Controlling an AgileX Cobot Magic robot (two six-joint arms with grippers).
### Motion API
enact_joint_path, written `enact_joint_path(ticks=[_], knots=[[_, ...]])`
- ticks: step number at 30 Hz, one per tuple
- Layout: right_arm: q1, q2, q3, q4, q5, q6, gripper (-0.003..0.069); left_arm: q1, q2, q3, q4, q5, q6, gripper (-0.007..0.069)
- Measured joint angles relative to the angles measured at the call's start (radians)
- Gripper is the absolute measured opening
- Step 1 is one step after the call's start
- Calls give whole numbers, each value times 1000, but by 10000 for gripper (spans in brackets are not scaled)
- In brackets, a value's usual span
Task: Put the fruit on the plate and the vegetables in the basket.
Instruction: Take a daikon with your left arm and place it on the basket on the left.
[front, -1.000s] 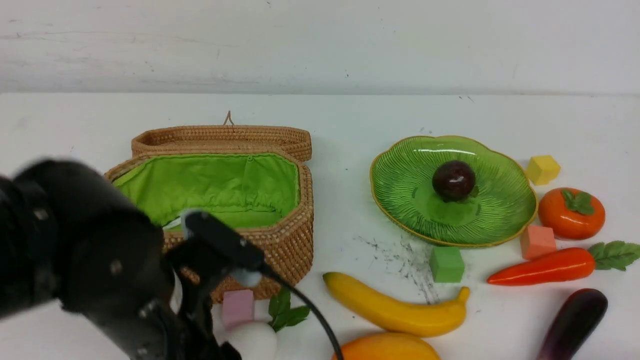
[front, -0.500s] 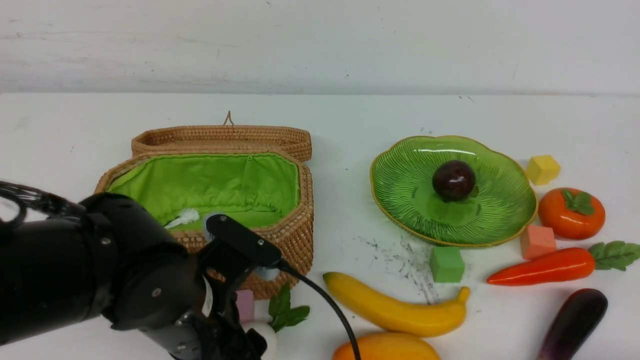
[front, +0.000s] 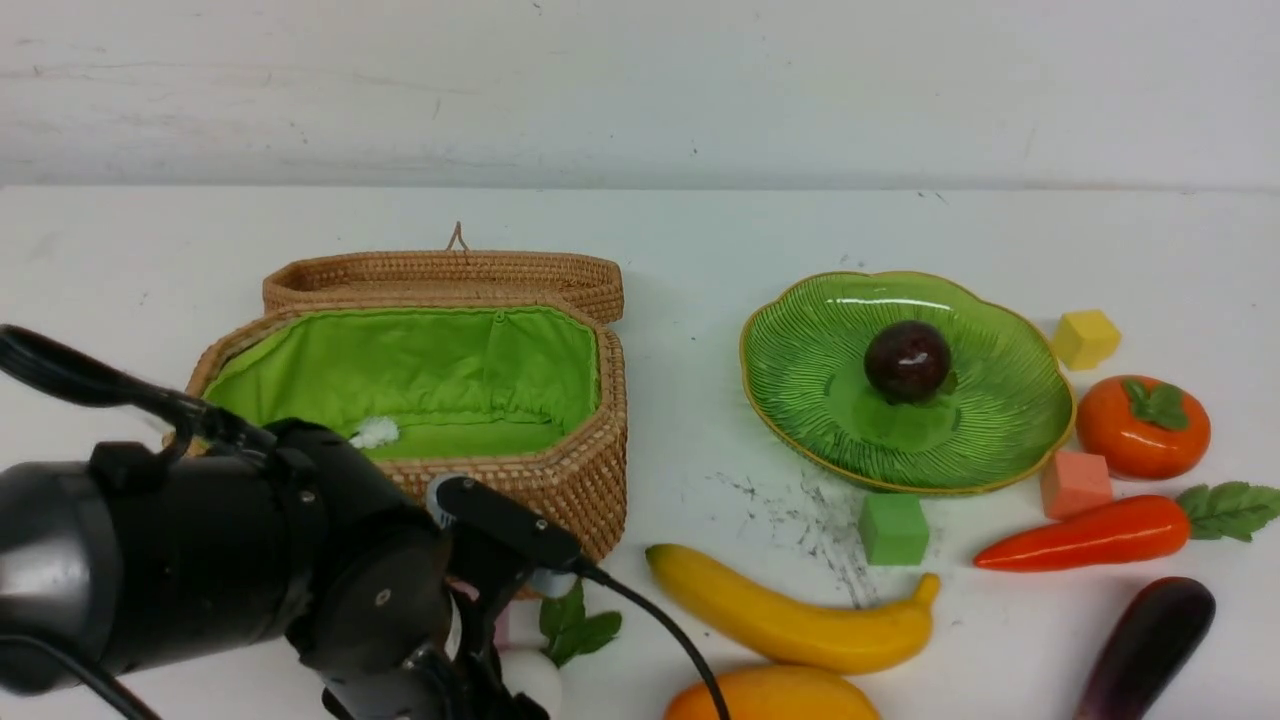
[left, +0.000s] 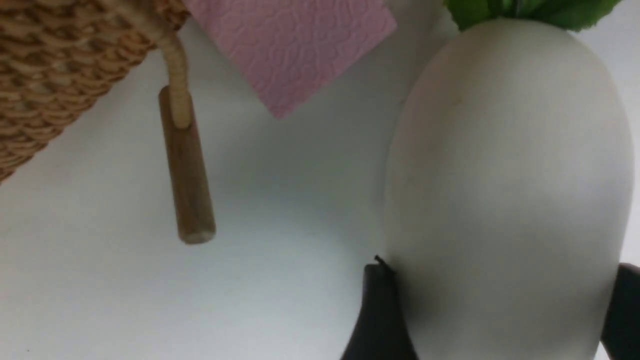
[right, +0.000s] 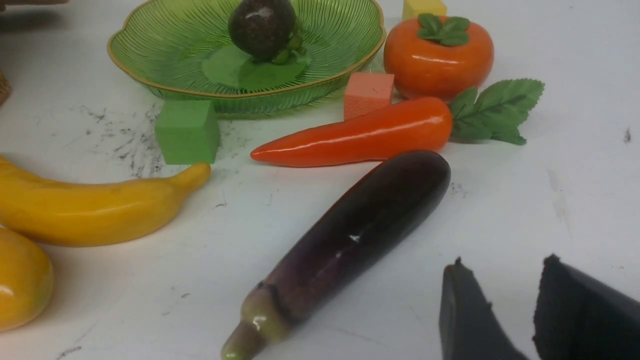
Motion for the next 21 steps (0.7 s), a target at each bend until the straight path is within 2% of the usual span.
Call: enact_joint_path(ticks=[7,13,17,21], knots=[[0,0,0,0,0,0,238,0,-2,-16,-37,107,67,505],[0,0,0,0,0,0,238,0,-134,-59,-70,246,224,505],[0,0,0,0,0,0,238,0,-255,-139,49,310,293,505],[0,0,0,0,0,0,238,0,-338,-225,296,305,303,505]])
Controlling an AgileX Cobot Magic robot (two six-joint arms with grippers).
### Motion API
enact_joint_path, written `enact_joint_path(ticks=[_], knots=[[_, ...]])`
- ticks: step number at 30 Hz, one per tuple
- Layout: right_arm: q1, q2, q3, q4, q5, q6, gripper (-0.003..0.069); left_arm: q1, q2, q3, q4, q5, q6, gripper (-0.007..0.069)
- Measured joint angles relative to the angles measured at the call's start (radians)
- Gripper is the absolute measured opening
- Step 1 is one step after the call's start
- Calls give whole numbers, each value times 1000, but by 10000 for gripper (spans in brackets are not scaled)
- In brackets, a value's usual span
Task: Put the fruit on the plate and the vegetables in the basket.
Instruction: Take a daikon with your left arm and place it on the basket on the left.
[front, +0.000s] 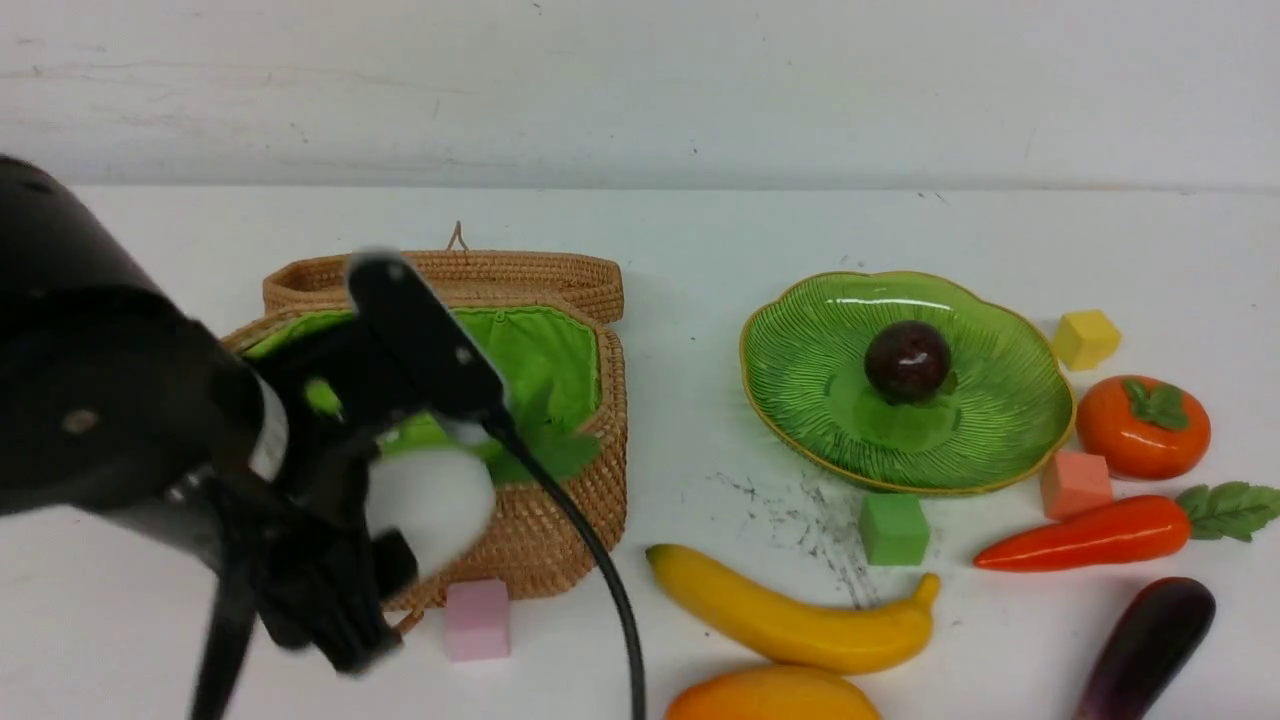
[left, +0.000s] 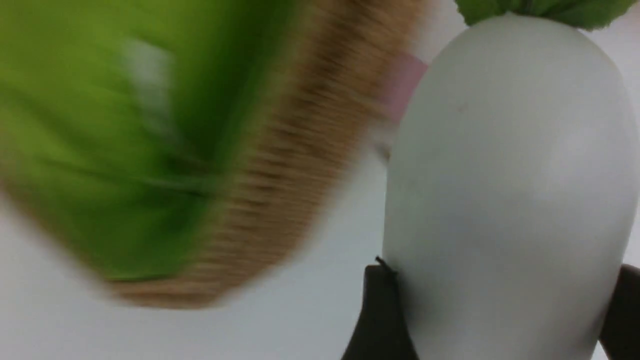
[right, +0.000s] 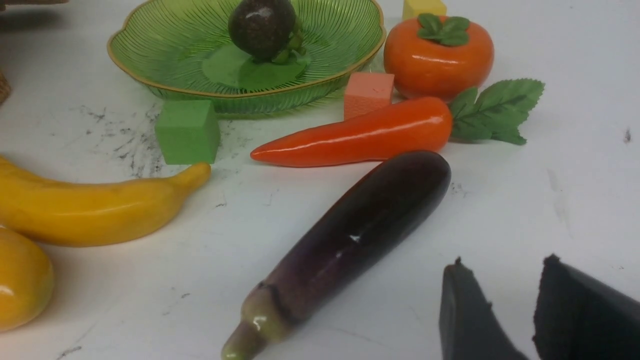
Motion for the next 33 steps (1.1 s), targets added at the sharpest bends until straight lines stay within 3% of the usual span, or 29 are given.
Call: enact_joint_path(ticks=[5,7,13,20,23,27,30,33], knots=[[0,0,0,0,0,0,238,55,-15,-40,388,-182,-87,505],[0,0,0,0,0,0,238,114,12,-40,466,-288,-140,505],[0,0,0,0,0,0,238,277,173,-40,530,-498,-238,505],[0,0,0,1,0,0,238,286,280,-40,450,-542,-199,505],[0,0,0,1,0,0,238,286,290,-40,309,-485,-80,505],[0,0,0,1,0,0,238,286,290,-40,109,-392,188,505],[0,0,0,1,0,0,238,286,290,-40,55,-384,304,505],[0,0,0,0,0,0,238,286,290,-40,40,-393,344,505]])
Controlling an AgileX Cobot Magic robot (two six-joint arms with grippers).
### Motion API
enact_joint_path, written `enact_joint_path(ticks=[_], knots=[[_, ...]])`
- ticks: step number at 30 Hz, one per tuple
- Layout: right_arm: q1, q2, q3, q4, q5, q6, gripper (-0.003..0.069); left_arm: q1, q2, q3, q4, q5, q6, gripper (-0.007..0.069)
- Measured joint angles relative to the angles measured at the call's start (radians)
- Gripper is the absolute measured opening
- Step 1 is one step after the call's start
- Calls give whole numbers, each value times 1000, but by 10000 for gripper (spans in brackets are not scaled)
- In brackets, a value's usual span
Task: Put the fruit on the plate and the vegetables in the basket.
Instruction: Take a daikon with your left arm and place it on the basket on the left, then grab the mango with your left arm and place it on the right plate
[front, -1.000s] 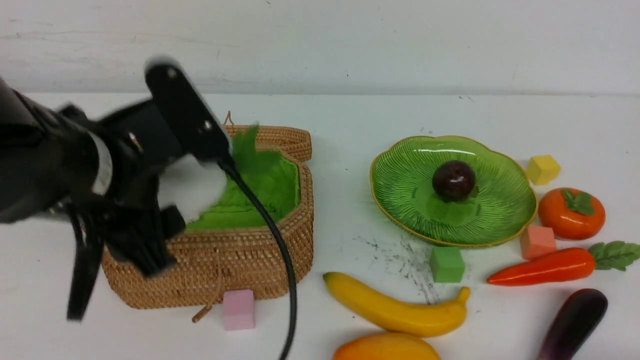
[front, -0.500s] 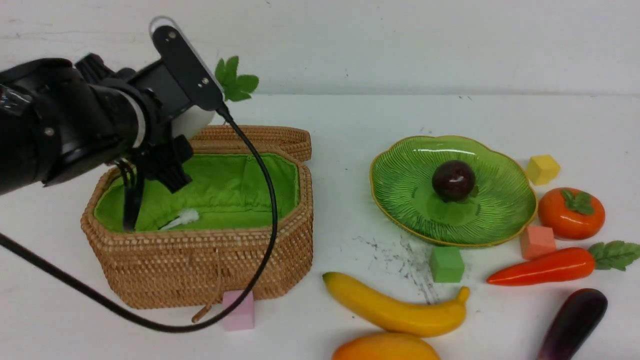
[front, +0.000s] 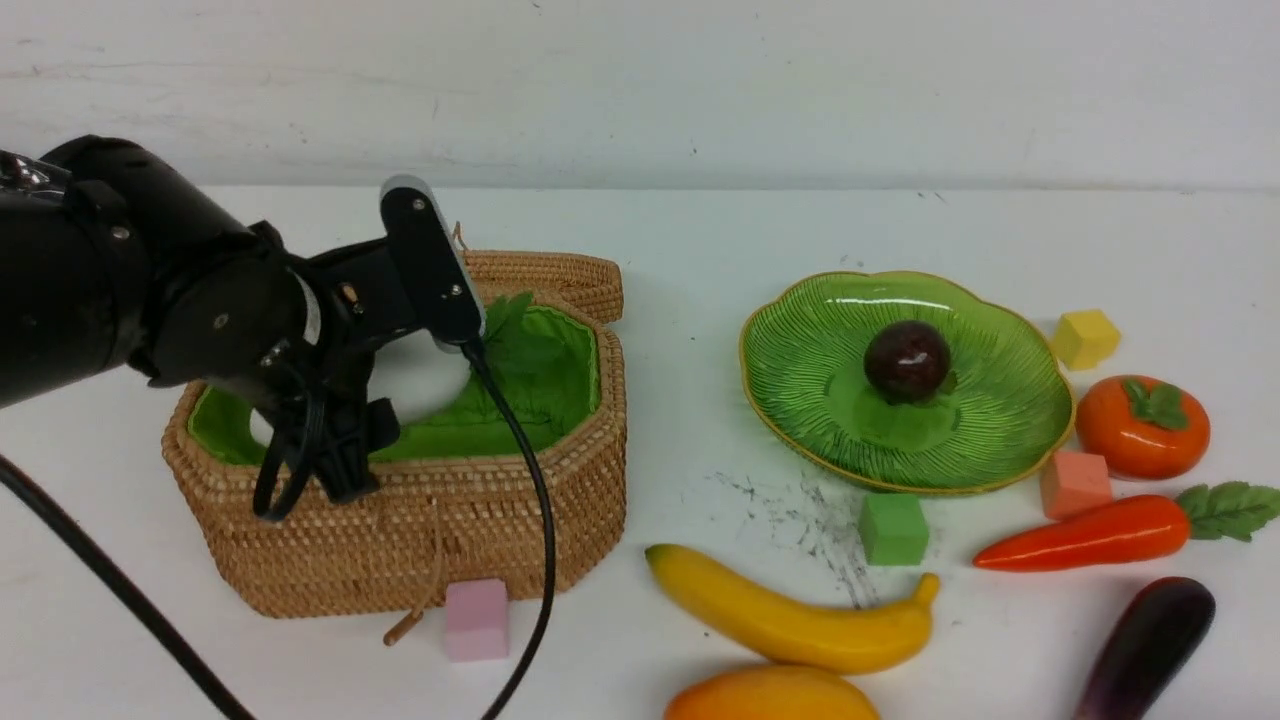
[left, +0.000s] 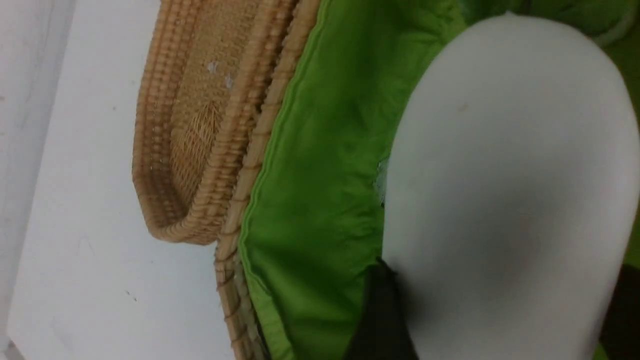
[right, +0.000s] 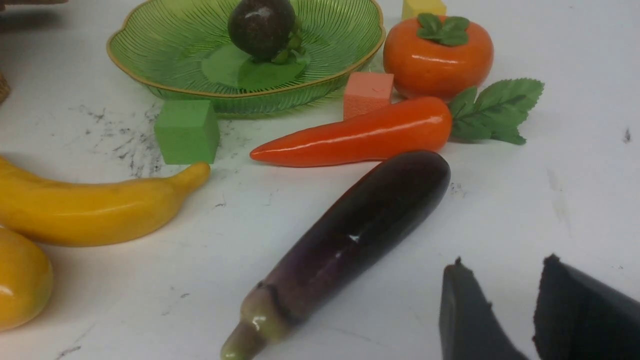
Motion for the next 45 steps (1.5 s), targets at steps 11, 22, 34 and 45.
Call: enact_joint_path(ticks=[11,22,34,45], knots=[[0,0,0,0,0,0,238,0,0,0,78,-13,-136,505],[0,0,0,0,0,0,238,0,-12,0,84,7,-173,667],[0,0,0,0,0,0,238,-40,-142,0,-99,28,-169,531],[0,0,0,0,0,0,238,-381,-201,0,-411,79,-230,458]])
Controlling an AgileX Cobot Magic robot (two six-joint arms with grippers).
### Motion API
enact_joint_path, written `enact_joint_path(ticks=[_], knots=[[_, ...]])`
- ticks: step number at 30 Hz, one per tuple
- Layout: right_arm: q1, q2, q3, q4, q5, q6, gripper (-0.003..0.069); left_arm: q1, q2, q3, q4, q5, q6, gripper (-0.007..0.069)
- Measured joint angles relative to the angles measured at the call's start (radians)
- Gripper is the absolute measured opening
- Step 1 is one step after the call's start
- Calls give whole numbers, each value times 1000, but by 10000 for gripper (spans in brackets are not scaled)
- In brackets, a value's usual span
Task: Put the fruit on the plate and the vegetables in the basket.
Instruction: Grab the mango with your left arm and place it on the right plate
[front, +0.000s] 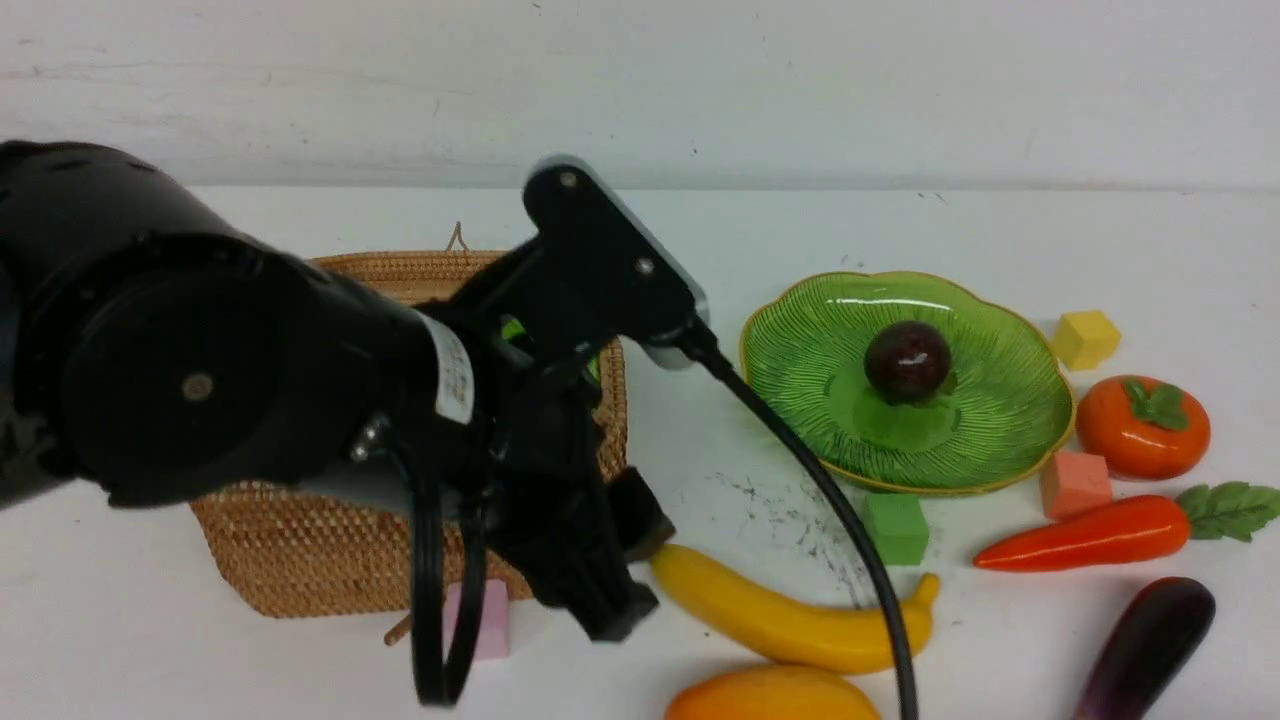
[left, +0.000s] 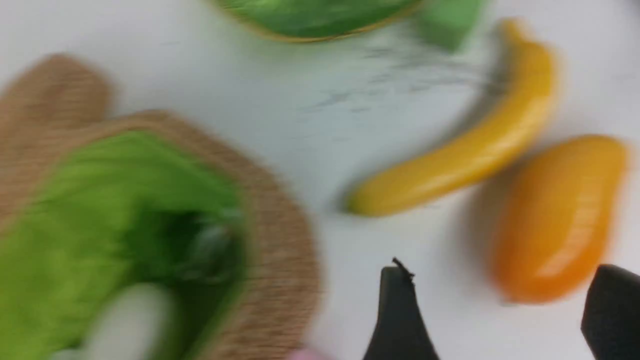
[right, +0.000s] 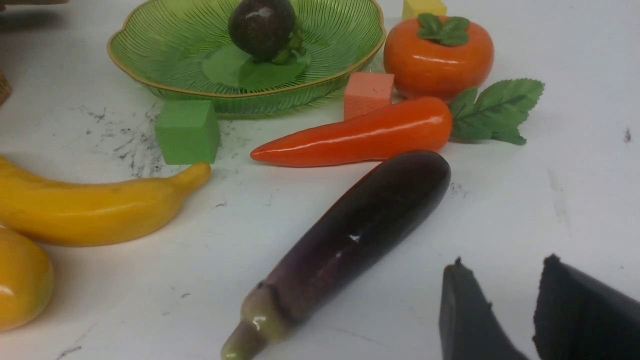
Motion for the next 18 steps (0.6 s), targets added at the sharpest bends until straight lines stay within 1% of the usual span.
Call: enact_joint_path(ticks=[2,7,8,9,10,12,14,16,17,18], knots=[[0,0,0,0,0,0,238,-21,-3,0,-9,57,-40,436],[0,0,0,0,0,0,238,-21,-31,-1,-2,191,-123,356],[0,0,0,0,0,0,238,-21,-36,-1,-9,212,-147,335],[0,0,0,0,0,0,238,-21,-36,-1,-26,249,-197,313],[0,0,0,0,0,0,238,-21,-31,-1,-37,256,-211,307],[0,0,0,0,0,0,238,-21,-4,-1,-59,262,-235,314],[0,0,0,0,0,0,238,-21,35,-8,-69,254,-241,342],[0,0,0,0,0,0,238,-21,98,-33,-70,246,-247,397],[0,0,0,0,0,0,238,-21,98,-37,-70,246,-247,397],[0,0,0,1,0,0,238,-21,152,-69,-70,246,-247,451]])
